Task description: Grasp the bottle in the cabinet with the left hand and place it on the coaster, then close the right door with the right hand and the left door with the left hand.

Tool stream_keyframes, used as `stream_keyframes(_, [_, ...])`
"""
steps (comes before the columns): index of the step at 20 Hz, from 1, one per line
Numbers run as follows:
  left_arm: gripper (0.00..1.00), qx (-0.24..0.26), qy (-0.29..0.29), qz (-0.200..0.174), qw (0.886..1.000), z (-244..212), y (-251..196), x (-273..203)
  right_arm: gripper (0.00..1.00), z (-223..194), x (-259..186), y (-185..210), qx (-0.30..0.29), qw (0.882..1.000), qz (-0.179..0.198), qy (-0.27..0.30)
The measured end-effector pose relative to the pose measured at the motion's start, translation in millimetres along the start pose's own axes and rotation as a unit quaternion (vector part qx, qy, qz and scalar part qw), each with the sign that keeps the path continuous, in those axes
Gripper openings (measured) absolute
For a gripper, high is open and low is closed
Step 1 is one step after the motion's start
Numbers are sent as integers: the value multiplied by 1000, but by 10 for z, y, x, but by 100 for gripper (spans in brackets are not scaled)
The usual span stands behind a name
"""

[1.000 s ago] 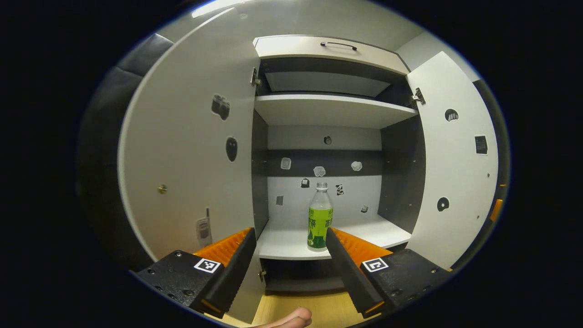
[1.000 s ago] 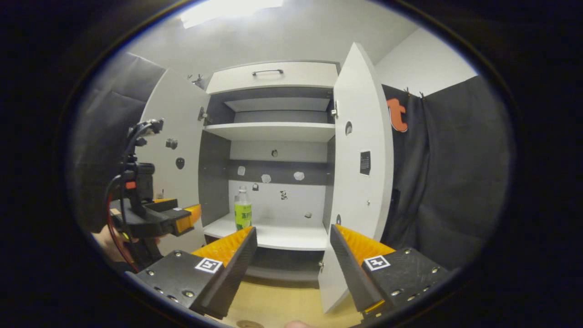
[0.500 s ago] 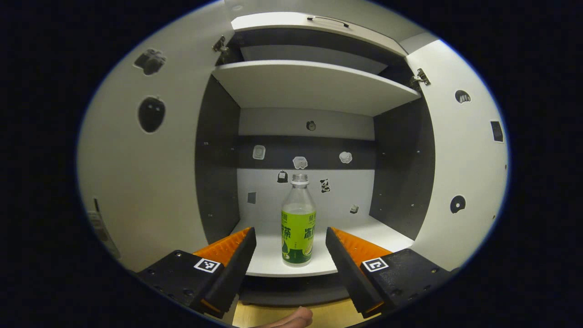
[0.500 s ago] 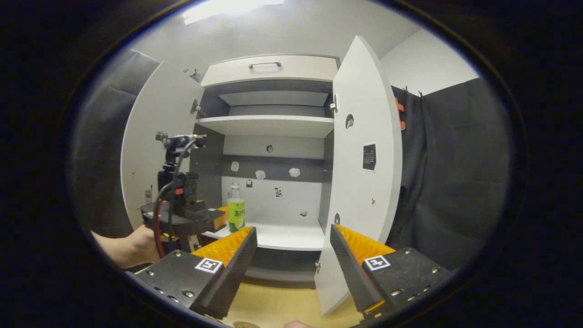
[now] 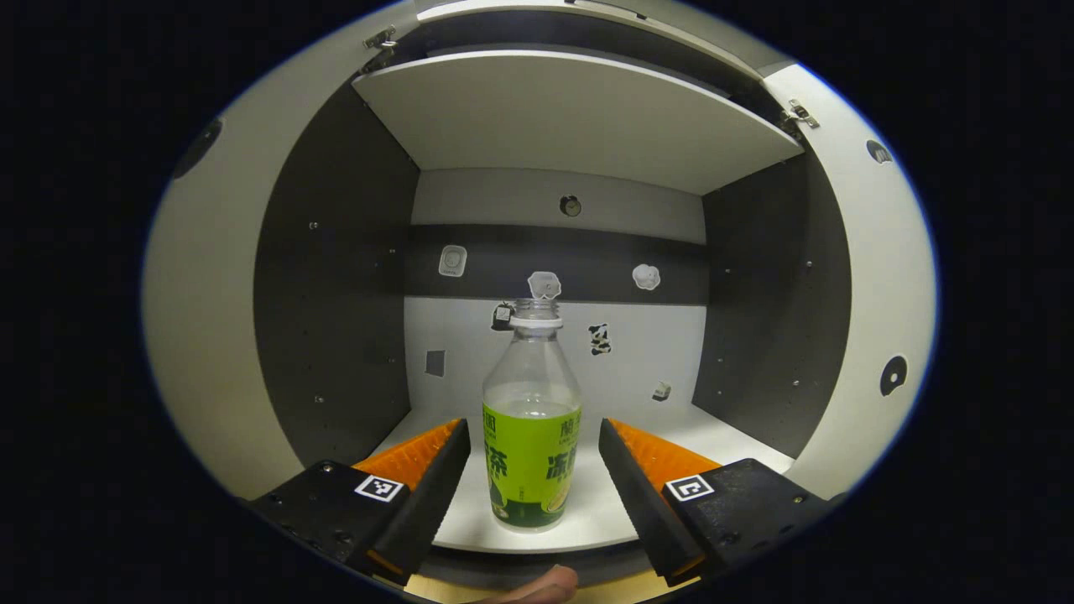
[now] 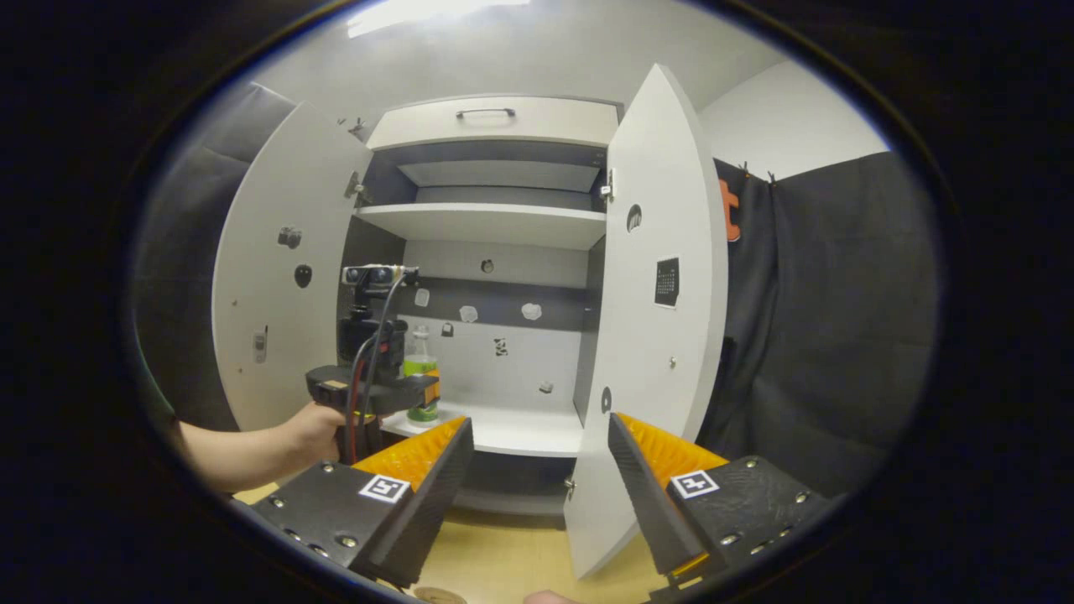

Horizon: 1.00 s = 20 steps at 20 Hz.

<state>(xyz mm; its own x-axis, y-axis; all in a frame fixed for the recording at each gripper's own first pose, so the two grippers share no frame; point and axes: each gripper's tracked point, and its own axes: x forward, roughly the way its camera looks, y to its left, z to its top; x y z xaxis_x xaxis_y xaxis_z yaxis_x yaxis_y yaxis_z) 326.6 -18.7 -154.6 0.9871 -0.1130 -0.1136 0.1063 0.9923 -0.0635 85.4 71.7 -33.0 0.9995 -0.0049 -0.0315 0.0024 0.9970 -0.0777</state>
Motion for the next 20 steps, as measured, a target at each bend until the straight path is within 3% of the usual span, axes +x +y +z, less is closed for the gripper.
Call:
stream_keyframes(5, [98,-13,23,-5,1000,-190,55,238,98,-103,-76,-80,3,1000,-9,8])
stream_keyframes(6, [94,-15,28,-4,999,-189,69,182,98,-120,-99,-109,5,1000,-12,9])
stream_keyframes(7, [80,-17,24,3,1000,-186,120,167,98,-129,-133,-130,7,1000,-15,10])
stream_keyframes(8, [81,-23,19,3,1000,-158,129,121,98,-137,-172,-137,9,1000,-15,11])
stream_keyframes(12, [80,-37,11,-9,999,-47,66,-242,97,-133,-343,-158,19,1000,-10,9])
stream_keyframes(20, [80,21,-22,-35,999,74,-252,-1123,98,-160,-614,-207,36,999,5,0])
